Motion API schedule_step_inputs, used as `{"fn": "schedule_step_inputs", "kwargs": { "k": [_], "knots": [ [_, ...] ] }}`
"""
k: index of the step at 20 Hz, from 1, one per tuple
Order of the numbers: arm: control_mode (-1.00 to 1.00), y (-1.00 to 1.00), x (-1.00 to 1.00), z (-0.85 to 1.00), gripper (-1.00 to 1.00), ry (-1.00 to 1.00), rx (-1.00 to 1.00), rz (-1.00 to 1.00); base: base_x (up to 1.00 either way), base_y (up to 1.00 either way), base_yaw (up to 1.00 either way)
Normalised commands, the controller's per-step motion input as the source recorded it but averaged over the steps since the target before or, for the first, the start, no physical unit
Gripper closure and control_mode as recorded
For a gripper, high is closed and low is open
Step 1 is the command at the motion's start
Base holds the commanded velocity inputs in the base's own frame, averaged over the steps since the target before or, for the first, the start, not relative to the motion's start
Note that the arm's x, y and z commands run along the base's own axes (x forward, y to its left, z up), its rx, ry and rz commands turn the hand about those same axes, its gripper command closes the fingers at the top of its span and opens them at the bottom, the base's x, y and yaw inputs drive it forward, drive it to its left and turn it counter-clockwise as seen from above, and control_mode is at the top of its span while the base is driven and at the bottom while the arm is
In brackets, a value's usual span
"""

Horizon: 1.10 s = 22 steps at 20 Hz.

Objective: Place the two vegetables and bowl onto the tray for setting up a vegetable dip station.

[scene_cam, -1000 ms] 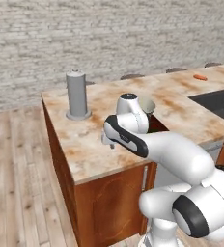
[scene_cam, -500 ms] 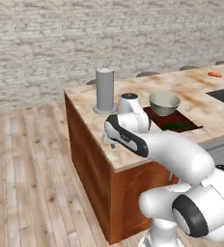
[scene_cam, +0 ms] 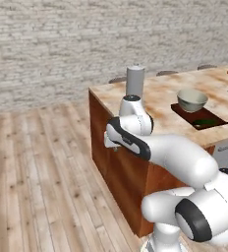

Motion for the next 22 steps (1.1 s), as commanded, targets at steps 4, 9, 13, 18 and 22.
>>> {"fn": "schedule_step_inputs", "kwargs": {
  "k": [4,9,13,18,22],
  "knots": [
    [1.00,0.00,0.00,0.00,-1.00,0.00,0.00,0.00,-0.12,0.71,0.00],
    [1.00,0.00,0.00,0.00,-1.00,0.00,0.00,0.00,0.04,0.67,-0.04],
    [1.00,0.00,0.00,0.00,-1.00,0.00,0.00,0.00,0.46,0.50,-0.15],
    [1.00,0.00,0.00,0.00,-1.00,0.00,0.00,0.00,0.56,0.44,-0.16],
    [1.00,0.00,0.00,0.00,-1.00,0.00,0.00,0.00,0.61,0.44,-0.09]
  ]
}}
